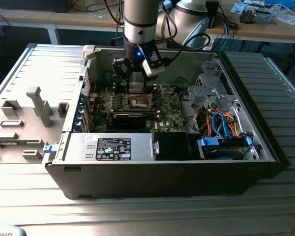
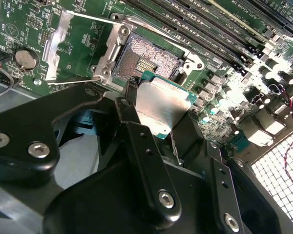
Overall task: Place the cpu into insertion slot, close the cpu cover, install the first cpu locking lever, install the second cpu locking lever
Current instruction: 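Place the cpu into insertion slot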
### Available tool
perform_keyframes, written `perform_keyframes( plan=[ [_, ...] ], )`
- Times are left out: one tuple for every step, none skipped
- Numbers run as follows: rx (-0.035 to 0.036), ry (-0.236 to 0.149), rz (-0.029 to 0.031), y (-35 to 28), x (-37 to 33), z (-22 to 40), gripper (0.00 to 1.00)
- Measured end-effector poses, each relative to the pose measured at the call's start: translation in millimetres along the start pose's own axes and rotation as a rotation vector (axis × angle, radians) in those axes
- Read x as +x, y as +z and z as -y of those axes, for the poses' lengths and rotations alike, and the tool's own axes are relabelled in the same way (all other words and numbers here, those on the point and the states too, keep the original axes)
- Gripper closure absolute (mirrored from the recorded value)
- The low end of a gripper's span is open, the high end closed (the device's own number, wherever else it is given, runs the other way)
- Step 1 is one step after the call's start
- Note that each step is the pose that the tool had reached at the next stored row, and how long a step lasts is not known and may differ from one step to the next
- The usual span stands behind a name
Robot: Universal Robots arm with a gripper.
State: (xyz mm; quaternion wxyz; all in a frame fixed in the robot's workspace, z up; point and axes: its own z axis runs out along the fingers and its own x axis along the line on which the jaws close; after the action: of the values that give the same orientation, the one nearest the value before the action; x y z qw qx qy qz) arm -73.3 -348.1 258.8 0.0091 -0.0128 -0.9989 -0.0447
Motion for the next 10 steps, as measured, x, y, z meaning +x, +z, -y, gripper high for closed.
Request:
perform_keyframes(
  plan=[
    [0.0, 0.0, 0.0, 0.4, 0.0, 0.0, 0.46],
    [0.0, 0.0, 0.0, 1.0, 0.0, 0.1, 0.46],
    [0.0, 0.0, 0.0, 1.4, 0.0, 0.1, 0.46],
    [-0.0001, 0.0, 0.0, 1.7, -0.1, 0.1, 0.46],
    [-0.0001, 0.0, 0.0, 2.4, 0.0, 0.2, 0.46],
    [-0.0001, 0.0, 0.0, 2.7, -0.1, 0.2, 0.46],
    [-0.0001, 0.0, 0.0, 3.2, -0.1, 0.3, 0.46],
    [-0.0001, 0.0, 0.0, 3.8, -0.1, 0.3, 0.46],
    [0.0, 0.0, 0.0, 4.2, -0.1, 0.4, 0.46],
    [-0.0001, 0.0, 0.0, 4.6, -0.1, 0.4, 0.46]
  ],
)
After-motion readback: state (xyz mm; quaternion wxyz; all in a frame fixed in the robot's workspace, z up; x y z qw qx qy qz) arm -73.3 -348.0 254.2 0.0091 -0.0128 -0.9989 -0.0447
